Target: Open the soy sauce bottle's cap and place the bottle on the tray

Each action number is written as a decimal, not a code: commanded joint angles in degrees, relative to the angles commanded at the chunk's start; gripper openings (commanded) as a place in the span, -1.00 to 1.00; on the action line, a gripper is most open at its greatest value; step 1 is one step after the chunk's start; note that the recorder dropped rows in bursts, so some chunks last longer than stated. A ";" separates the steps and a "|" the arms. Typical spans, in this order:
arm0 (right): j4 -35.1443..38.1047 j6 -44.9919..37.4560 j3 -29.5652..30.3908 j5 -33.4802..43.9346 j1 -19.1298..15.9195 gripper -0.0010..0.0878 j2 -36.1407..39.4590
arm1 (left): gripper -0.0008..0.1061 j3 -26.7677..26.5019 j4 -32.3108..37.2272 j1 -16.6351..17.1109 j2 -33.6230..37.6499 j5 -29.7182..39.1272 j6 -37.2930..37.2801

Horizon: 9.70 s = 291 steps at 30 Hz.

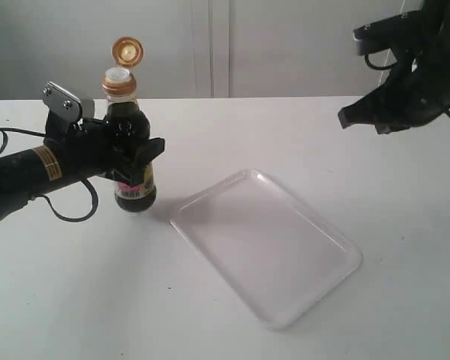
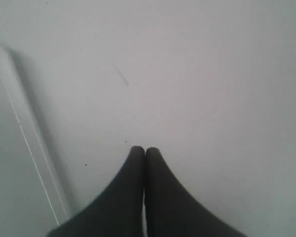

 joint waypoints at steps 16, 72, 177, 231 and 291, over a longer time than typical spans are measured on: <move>11.32 -11.00 15.75 -3.25 -8.14 -0.98 -11.28 | -0.99 0.00 0.47 -6.45 -7.09 1.70 -5.20; 14.27 -6.16 24.24 -11.79 -8.35 -0.98 -23.87 | 0.60 -9.66 -15.66 -28.62 12.35 5.59 7.55; 1.18 4.39 36.58 -16.54 -8.64 -0.98 -57.36 | -0.99 12.71 -24.95 -16.16 -54.98 93.15 9.43; 1.27 7.37 55.84 -22.64 -8.64 -0.98 -84.05 | -0.99 35.62 -44.22 -9.40 -89.97 80.45 28.45; 1.15 7.12 55.84 -22.62 -8.64 -0.98 -84.05 | -0.99 48.04 -46.61 5.33 -101.18 81.73 28.97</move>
